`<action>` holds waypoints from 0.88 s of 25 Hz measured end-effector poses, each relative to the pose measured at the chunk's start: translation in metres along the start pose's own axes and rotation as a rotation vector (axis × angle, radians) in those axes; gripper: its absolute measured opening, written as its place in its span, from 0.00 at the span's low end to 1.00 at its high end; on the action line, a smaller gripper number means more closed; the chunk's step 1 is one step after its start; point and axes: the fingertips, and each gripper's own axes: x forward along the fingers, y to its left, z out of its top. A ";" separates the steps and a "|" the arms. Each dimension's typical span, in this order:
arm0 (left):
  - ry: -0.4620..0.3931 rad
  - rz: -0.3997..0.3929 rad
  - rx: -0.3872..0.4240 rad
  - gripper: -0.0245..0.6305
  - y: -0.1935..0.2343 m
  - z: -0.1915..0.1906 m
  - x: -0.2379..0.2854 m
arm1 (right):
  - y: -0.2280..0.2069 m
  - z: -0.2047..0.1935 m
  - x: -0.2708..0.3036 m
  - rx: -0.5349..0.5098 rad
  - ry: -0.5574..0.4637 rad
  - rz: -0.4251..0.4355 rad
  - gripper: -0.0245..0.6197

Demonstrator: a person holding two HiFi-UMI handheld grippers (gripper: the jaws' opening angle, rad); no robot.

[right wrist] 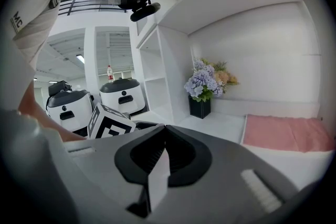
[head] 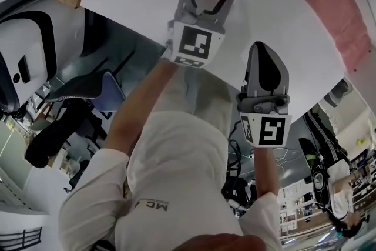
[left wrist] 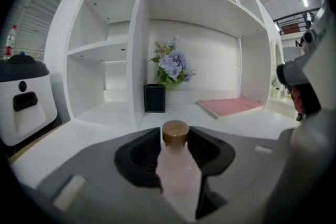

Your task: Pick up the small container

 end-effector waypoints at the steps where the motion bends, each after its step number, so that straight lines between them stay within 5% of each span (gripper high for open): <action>1: -0.008 0.007 0.008 0.26 -0.001 0.000 0.001 | -0.001 0.000 -0.001 0.004 0.000 -0.002 0.04; 7: -0.060 0.045 0.010 0.25 -0.001 0.000 0.002 | -0.008 -0.006 -0.006 0.014 0.007 -0.016 0.04; 22: -0.038 -0.002 -0.047 0.25 -0.012 0.003 -0.018 | -0.018 0.002 -0.012 -0.005 -0.005 -0.004 0.04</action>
